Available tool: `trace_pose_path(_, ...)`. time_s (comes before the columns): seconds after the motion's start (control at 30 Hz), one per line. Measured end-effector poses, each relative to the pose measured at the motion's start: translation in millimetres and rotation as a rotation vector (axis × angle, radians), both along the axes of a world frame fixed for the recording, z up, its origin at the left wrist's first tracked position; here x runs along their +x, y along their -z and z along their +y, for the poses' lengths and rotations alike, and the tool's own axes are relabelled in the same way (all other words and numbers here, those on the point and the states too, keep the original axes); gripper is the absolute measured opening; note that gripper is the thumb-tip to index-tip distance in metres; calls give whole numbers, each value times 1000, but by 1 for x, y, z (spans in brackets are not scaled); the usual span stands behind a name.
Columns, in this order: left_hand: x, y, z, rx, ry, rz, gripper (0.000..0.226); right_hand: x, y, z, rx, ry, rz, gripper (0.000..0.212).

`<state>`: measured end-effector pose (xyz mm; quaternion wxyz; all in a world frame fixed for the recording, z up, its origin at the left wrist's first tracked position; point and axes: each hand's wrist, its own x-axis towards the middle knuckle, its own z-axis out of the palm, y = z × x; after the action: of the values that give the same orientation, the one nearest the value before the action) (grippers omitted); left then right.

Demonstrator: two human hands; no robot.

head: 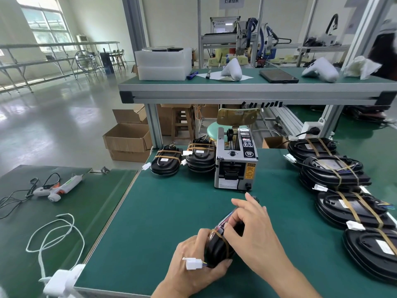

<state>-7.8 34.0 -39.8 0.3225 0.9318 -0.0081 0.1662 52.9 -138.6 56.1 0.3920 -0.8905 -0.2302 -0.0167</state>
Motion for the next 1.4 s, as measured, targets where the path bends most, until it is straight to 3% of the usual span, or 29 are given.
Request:
trace_pose_path(1.0,2,2,1,-2,3,-33,56,2,-7,-1,6,-2,83,22)
trace_pose_path(1.4,-1,-3,-1,-4,23,-2,57,6,9,0,91,25,-9,18)
